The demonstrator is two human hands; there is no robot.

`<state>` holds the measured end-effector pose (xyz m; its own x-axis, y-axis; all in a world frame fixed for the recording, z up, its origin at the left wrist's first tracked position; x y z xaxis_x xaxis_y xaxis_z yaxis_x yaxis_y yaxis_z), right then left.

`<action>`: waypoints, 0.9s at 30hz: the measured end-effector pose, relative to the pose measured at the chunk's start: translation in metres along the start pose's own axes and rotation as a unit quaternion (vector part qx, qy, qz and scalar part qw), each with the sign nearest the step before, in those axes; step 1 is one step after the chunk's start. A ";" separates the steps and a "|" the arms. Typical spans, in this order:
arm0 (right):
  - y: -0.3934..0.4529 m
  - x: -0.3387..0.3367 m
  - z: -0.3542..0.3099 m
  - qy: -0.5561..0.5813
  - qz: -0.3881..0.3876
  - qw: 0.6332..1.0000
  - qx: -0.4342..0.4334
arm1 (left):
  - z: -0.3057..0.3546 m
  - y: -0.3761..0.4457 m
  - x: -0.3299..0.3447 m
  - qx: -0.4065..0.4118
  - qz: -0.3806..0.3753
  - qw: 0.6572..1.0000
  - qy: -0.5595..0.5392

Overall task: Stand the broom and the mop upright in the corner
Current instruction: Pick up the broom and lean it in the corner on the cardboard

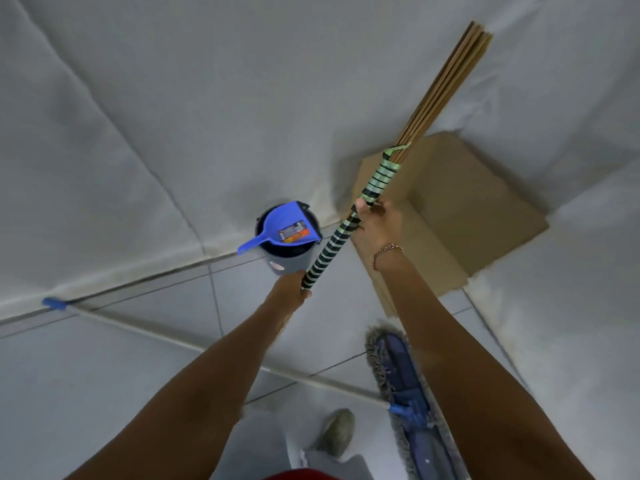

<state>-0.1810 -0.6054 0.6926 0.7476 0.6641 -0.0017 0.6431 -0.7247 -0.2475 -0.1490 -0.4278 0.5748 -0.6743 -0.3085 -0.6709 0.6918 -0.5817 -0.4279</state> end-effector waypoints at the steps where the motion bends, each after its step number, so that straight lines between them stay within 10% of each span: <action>1: 0.005 -0.019 -0.008 -0.007 0.005 1.000 -0.005 | 0.019 0.006 0.008 0.013 0.005 1.000 0.004; 27: 0.285 -0.156 -0.097 -0.067 0.061 0.994 -0.058 | 0.247 0.273 0.039 0.050 0.005 0.997 -0.057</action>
<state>-0.0985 -0.9336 0.7164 0.7972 0.5836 -0.1549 0.5702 -0.8120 -0.1245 -0.0502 -0.7852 0.5813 -0.6965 -0.3948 -0.5993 0.6734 -0.6481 -0.3557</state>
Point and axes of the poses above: each hand's wrist, its own y-axis towards the middle knuckle, its own x-axis out of the palm, z = x × y, the point moved 2 cm from there along y, towards the middle knuckle, and after that the axes turned 1 degree about -z, right-handed, at the moved point
